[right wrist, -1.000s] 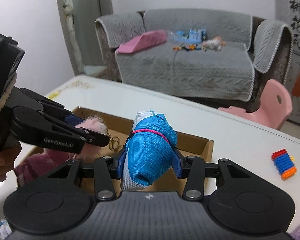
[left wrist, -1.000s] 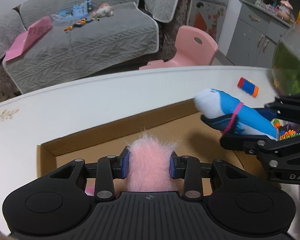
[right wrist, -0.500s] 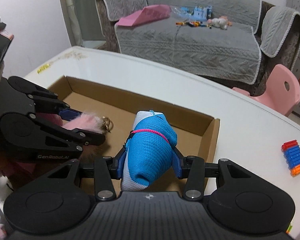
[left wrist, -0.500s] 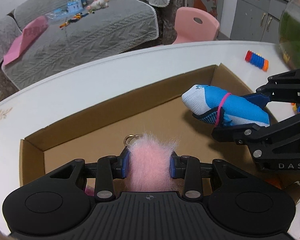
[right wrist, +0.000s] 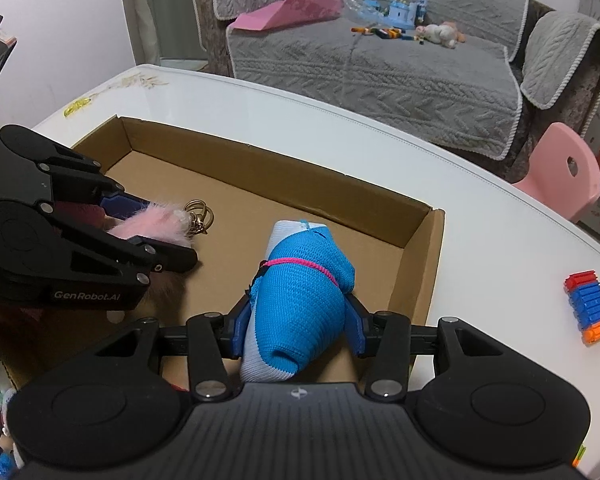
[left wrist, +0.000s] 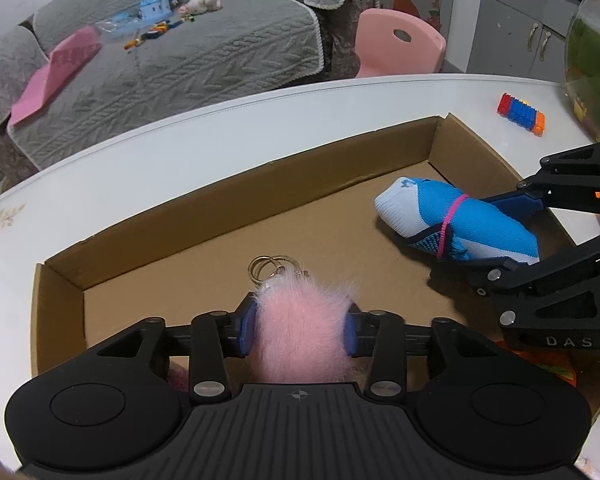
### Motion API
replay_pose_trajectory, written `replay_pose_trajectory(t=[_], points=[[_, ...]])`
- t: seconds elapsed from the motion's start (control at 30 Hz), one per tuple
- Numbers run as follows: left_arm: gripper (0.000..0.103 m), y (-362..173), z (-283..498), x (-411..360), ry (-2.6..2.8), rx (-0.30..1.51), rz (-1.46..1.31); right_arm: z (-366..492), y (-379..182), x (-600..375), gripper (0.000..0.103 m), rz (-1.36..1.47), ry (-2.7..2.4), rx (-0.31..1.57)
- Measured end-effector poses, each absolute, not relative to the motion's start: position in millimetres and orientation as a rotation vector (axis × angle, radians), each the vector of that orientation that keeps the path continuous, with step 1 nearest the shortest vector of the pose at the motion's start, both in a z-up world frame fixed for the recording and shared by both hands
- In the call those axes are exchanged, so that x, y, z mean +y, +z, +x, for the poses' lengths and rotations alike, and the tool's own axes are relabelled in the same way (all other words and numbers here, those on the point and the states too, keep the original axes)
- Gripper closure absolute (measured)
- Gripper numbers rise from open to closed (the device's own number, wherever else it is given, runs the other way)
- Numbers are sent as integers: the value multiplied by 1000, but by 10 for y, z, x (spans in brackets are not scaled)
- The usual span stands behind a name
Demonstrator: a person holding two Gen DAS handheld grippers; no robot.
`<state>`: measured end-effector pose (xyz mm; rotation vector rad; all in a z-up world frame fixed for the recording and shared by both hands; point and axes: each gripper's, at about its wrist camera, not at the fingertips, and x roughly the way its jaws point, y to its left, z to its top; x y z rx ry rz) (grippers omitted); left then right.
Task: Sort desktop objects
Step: 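Carry the pompom and blue sock into the cardboard box and open both tools, then grasp the blue-white sock bundle with the left tool while the right tool grasps the white red-banded sock roll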
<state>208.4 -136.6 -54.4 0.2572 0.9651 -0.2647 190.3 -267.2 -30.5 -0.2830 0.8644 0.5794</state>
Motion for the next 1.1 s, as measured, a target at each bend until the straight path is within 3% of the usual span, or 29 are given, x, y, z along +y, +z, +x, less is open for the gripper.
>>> replay_pose_trajectory(t=[0.07,0.13,0.33,0.5,0.6,0.8,1.1], points=[[46,-549,2075,-1367,-254,959,268,1909,-311,-2661,58,-292,575,858],[28,-546,2063,-1382,-250,950,278,1915,-319,-2657,55,-291,579,857],[18,-415,1983,-1418,-250,917,291,1859,-207,-2696,49,-297,569,818],[11,75,1709,-1371,-293,849,246,1595,202,-2853,40,-273,564,723],[0,432,1315,-1262,-319,762,240,1268,504,-3014,35,-267,563,649],[0,715,312,-833,-343,667,242,407,819,-3446,24,-301,572,540],[0,159,-580,-440,-383,781,223,-436,255,-3817,26,-226,572,608]])
